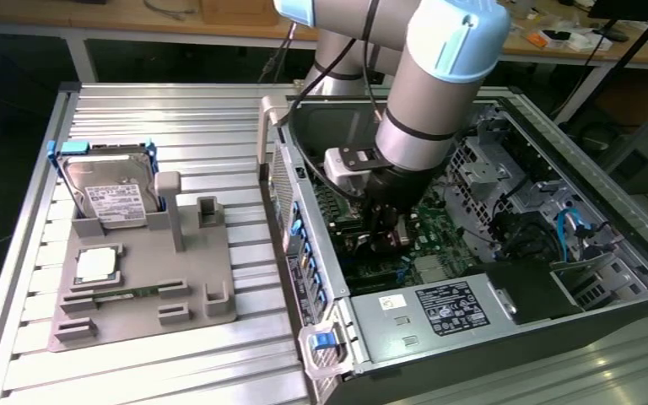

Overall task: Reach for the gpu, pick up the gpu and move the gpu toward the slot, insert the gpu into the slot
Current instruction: 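Insert the gpu into the slot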

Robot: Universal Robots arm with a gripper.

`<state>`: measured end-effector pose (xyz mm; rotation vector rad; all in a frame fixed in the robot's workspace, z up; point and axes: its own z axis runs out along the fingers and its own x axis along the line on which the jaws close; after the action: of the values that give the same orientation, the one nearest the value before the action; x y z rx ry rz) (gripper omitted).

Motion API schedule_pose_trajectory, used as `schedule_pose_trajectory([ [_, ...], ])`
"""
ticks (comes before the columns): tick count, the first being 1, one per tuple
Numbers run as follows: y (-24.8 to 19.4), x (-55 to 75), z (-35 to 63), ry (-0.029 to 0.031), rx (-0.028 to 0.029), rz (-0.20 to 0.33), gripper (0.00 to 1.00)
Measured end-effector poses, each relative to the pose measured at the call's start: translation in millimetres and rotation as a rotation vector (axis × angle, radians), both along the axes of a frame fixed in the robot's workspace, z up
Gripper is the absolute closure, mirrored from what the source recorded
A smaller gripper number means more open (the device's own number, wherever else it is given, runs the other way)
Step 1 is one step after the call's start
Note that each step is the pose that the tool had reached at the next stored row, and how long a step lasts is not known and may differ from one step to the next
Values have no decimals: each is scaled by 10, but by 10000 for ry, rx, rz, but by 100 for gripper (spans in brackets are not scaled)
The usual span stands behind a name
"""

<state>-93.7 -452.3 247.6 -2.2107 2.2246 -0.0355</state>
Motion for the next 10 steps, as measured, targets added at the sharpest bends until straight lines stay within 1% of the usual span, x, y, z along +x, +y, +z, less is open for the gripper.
schedule_pose_trajectory([
  [3,0,-1,135,0,-1,0,66],
  [4,0,-3,226,0,0,-1,66],
  [7,0,-5,376,-1,1,0,66],
  [9,0,-5,401,-2,0,-1,67],
  [10,0,-5,403,-3,1,-1,74],
])
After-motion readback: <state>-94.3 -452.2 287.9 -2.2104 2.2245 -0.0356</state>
